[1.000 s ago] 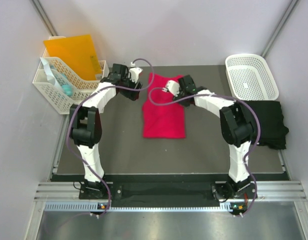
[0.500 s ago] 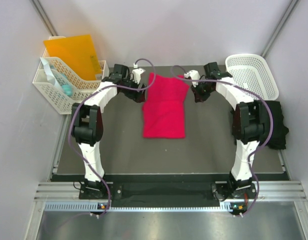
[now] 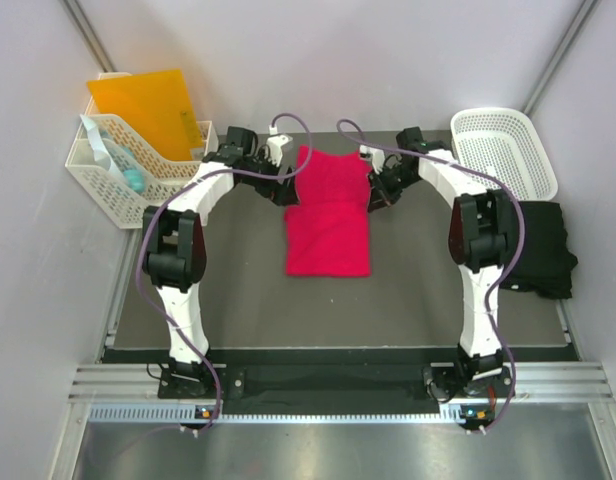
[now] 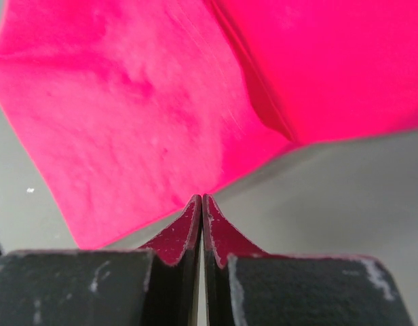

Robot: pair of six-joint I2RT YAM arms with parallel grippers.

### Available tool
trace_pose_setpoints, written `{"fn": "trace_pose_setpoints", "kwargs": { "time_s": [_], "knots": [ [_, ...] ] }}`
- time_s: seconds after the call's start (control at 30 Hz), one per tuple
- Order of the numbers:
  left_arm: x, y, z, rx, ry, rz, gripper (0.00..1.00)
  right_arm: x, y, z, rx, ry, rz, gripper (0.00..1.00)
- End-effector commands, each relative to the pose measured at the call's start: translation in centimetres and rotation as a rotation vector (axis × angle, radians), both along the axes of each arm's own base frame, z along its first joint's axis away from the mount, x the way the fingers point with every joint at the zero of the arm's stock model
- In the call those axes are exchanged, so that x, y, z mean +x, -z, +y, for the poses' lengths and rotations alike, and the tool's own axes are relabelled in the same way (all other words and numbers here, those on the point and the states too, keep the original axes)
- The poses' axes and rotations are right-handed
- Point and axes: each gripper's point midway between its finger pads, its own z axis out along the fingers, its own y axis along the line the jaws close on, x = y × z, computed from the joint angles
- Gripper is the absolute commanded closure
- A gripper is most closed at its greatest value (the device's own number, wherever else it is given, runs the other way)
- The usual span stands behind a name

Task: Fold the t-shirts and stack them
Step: Fold the tshirt

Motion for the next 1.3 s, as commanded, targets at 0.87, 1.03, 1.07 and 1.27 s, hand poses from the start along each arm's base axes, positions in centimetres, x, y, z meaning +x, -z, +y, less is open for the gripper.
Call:
{"fn": "trace_pose_setpoints", "kwargs": {
  "time_s": [0.87, 1.03, 1.07, 1.27],
  "knots": [
    [-2.6, 2.3, -0.1, -0.012, 0.164, 0.22, 0.01, 5.3, 2.7, 3.6, 0.177, 0.095, 0.086, 1.0],
    [-3.1, 1.8, -0.7, -0.049, 0.199, 0.28, 0.01, 5.4, 3.2, 3.5, 0.17, 0.108, 0.097, 1.0],
    [-3.2, 1.6, -0.9, -0.062, 0.218, 0.284, 0.01, 5.4, 3.2, 3.5, 0.17, 0.11, 0.098, 1.0],
    [-4.9, 2.0, -1.1, -0.079, 0.264, 0.387, 0.01, 5.6, 3.0, 3.5, 0.162, 0.11, 0.082, 1.0]
  ]
}}
